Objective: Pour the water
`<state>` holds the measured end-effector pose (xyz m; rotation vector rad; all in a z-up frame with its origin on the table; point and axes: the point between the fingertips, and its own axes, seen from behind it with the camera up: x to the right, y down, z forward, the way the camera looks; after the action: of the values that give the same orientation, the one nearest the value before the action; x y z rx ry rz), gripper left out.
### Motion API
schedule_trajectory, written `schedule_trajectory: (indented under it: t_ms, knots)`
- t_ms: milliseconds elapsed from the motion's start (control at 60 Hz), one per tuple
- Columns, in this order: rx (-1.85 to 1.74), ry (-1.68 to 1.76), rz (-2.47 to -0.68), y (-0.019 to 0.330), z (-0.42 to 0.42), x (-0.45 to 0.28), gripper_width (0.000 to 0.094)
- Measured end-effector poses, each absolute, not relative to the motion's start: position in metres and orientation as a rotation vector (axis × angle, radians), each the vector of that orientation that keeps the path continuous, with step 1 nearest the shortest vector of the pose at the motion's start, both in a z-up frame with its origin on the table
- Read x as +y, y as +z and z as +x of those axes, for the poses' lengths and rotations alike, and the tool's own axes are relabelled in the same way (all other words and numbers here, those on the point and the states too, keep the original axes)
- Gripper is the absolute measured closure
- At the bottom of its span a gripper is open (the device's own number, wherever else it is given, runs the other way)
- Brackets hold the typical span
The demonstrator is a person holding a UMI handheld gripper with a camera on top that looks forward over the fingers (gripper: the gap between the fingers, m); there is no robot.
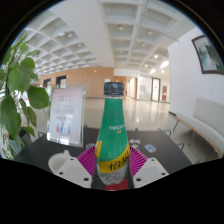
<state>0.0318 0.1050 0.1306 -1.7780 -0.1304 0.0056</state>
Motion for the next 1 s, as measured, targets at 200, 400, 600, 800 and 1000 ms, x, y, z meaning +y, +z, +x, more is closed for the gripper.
schedule_trajectory:
  t_ms: [200, 400, 600, 800, 1000]
  knots:
    - [-0.090, 0.022, -1.835, 0.043, 0.046, 0.096, 0.0515]
    - [-0.080, -0.003, -1.840, 0.059, 0.038, 0.099, 0.0313]
    - [-0.034, -0.066, -1.947, 0.052, 0.052, 0.076, 0.0075]
    - [-0.040, -0.094, -1.969, 0.082, 0.039, -0.003, 0.0078]
    - [-0.023, -0.076, -1.974, 0.129, 0.017, -0.128, 0.0079]
